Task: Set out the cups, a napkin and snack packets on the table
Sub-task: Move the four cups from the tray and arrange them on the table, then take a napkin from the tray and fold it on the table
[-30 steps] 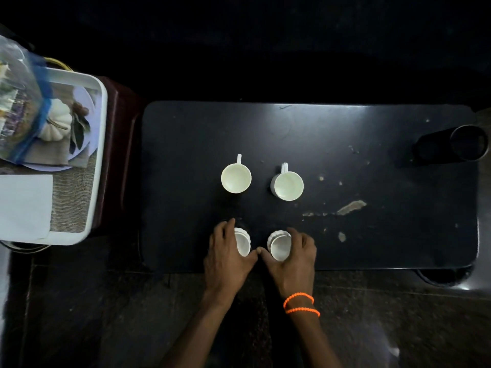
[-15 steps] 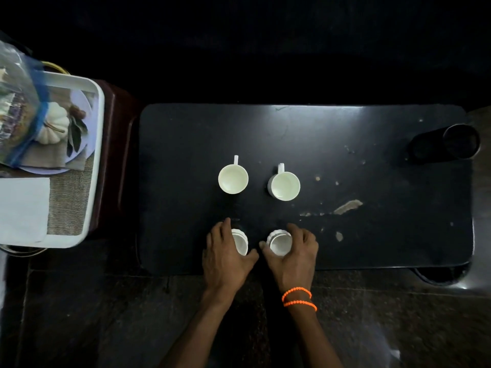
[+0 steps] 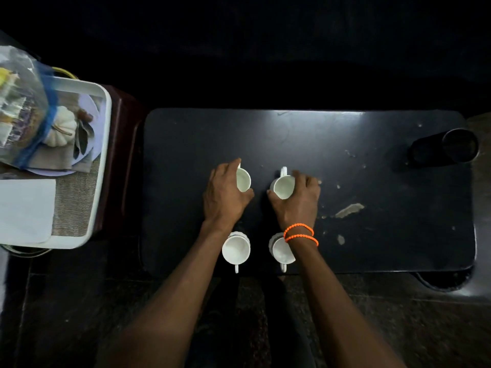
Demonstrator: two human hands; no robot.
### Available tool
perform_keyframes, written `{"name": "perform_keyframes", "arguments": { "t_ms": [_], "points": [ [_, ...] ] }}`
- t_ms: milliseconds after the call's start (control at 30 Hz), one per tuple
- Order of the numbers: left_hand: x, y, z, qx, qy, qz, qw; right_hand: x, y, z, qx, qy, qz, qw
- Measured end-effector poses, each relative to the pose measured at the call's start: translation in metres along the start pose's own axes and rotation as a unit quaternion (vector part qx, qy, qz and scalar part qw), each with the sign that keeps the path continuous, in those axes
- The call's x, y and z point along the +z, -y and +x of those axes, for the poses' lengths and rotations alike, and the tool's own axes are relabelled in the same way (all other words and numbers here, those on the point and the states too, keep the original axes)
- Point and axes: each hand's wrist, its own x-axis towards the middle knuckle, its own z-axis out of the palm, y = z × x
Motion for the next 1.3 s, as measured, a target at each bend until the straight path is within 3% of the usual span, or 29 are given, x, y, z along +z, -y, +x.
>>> {"name": "perform_keyframes", "arguments": {
  "t_ms": [267, 367, 467, 567, 700, 833, 1033, 1100, 1300],
  "points": [
    [0.004, 0.002, -0.004, -0.01, -0.017, -0.017, 1.0, -0.002, -0.001, -0.003, -0.006, -0.003, -0.04, 0.999],
    [-0.007, 0.004, -0.006, -0.024, -0.03, -0.074, 0.997, -0.008, 0.017, -0.006, 0.011, -0.057, -0.025, 0.998],
    [-0.03, 0.016, -0.013, -0.072, -0.061, -0.163, 0.982, -0.011, 0.047, -0.009, -0.026, -0.12, 0.021, 0.992],
    [-0.062, 0.039, -0.02, -0.11, -0.129, -0.208, 0.963, -0.003, 0.091, -0.016, -0.111, -0.116, 0.059, 0.985],
    [-0.107, 0.08, -0.028, -0.148, -0.209, -0.243, 0.936, 0.032, 0.162, -0.04, -0.235, -0.045, 0.093, 0.966],
    [-0.151, 0.125, -0.04, -0.171, -0.29, -0.233, 0.912, 0.081, 0.23, -0.078, -0.32, 0.089, 0.102, 0.938],
    [-0.208, 0.217, -0.055, -0.287, -0.414, -0.218, 0.836, 0.163, 0.306, -0.11, -0.399, 0.323, -0.028, 0.858],
    [-0.218, 0.24, -0.056, -0.327, -0.39, -0.218, 0.833, 0.191, 0.328, -0.116, -0.41, 0.341, -0.069, 0.843],
    [-0.222, 0.267, -0.054, -0.363, -0.218, -0.208, 0.882, 0.25, 0.37, -0.141, -0.337, 0.341, -0.132, 0.867]
  ]
}}
